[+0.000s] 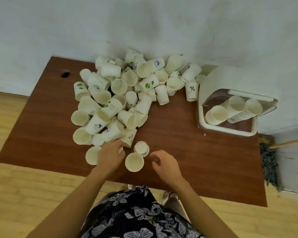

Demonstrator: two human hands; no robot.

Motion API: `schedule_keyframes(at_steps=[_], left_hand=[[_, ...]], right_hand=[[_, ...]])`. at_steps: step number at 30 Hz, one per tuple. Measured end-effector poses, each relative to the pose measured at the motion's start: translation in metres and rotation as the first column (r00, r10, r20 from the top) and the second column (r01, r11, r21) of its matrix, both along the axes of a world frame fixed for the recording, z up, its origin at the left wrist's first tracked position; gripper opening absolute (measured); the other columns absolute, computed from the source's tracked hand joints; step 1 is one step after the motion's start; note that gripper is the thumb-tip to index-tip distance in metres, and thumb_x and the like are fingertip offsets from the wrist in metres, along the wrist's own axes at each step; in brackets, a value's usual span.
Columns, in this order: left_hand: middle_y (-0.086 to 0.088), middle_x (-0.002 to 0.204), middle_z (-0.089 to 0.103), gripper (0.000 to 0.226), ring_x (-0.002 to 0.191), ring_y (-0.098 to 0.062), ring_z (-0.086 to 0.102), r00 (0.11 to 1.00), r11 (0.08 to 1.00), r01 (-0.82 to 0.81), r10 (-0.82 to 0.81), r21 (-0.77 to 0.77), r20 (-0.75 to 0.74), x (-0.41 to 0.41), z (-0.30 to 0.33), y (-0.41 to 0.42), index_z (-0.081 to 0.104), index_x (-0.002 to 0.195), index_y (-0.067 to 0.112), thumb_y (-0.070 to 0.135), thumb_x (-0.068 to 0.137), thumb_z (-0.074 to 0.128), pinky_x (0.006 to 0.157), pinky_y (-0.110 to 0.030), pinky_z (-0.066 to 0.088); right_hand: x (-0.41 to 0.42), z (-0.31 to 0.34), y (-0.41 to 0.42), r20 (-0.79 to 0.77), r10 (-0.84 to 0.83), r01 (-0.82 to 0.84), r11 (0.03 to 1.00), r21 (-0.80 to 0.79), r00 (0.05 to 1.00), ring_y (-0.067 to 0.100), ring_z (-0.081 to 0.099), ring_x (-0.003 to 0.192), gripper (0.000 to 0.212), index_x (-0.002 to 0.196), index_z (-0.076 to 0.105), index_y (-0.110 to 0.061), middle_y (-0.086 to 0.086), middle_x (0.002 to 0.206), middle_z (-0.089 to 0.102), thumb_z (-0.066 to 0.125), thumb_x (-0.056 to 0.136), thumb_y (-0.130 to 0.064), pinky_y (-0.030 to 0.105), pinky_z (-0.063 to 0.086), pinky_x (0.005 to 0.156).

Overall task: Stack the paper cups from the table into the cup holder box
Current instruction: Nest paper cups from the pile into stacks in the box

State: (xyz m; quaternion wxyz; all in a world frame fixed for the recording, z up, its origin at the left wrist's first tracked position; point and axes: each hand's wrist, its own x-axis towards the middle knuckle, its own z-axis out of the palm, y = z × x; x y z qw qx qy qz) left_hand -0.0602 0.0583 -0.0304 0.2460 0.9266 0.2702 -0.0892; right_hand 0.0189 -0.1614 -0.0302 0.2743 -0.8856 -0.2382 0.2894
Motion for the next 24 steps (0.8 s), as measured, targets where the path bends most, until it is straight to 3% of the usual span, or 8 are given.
schedule_keyframes(at_steps=[5, 11, 16, 20, 24], left_hand=[[0.003, 0.111, 0.058, 0.022, 0.095, -0.021, 0.055, 0.993, 0.995, 0.09, -0.093, -0.047, -0.068, -0.013, -0.012, 0.016, 0.057, 0.103, 0.02, 0.02, 0.082, 0.063, 0.072, -0.033, 0.044], [0.002, 0.094, 0.051, 0.014, 0.085, -0.023, 0.052, 0.989, 0.989, 0.102, -0.112, -0.107, -0.094, -0.009, -0.013, 0.016, 0.054, 0.09, 0.018, 0.01, 0.08, 0.058, 0.063, -0.033, 0.04], [0.0, 0.084, 0.06, 0.005, 0.081, -0.024, 0.057, 0.995, 0.993, 0.09, -0.092, -0.077, -0.032, -0.007, 0.0, 0.016, 0.054, 0.084, 0.017, 0.016, 0.087, 0.057, 0.061, -0.031, 0.036], [0.008, 0.09, 0.059, 0.008, 0.084, -0.016, 0.054, 0.995, 0.993, 0.073, -0.066, -0.09, 0.078, 0.006, 0.026, 0.015, 0.061, 0.095, 0.02, 0.018, 0.087, 0.059, 0.069, -0.028, 0.038], [0.009, 0.087, 0.059, 0.008, 0.082, -0.012, 0.055, 0.979, 0.983, 0.11, -0.081, -0.145, 0.189, 0.034, 0.05, 0.001, 0.061, 0.094, 0.023, 0.018, 0.087, 0.06, 0.073, -0.029, 0.047]], right_hand=[[-0.028, -0.003, 0.032, 0.056, 0.13, -0.127, 0.99, -0.056, 0.99, 0.015, 0.061, 0.106, 0.034, 0.112, 0.068, -0.024, -0.01, 0.118, 0.066, 0.055, 0.085, -0.01, 0.033, 0.052, 0.084], [-0.038, -0.014, 0.039, 0.007, 0.197, -0.192, 0.96, -0.203, 0.98, 0.024, 0.06, 0.11, 0.041, 0.114, 0.069, -0.021, -0.005, 0.124, 0.064, 0.049, 0.082, -0.004, 0.036, 0.048, 0.085], [-0.034, -0.014, 0.03, 0.017, 0.116, -0.112, 0.979, -0.169, 0.993, 0.023, 0.063, 0.101, 0.028, 0.102, 0.074, -0.019, -0.004, 0.111, 0.068, 0.055, 0.084, -0.01, 0.035, 0.05, 0.079], [-0.019, 0.004, 0.017, 0.024, 0.028, -0.025, 0.996, -0.087, 0.999, 0.014, 0.065, 0.091, 0.019, 0.106, 0.072, -0.021, -0.007, 0.105, 0.069, 0.06, 0.091, -0.023, 0.031, 0.052, 0.074], [0.003, 0.028, 0.003, 0.025, -0.135, 0.135, 0.991, 0.013, 0.99, 0.007, 0.063, 0.084, 0.021, 0.111, 0.071, -0.019, -0.006, 0.103, 0.069, 0.063, 0.093, -0.027, 0.026, 0.052, 0.073]])
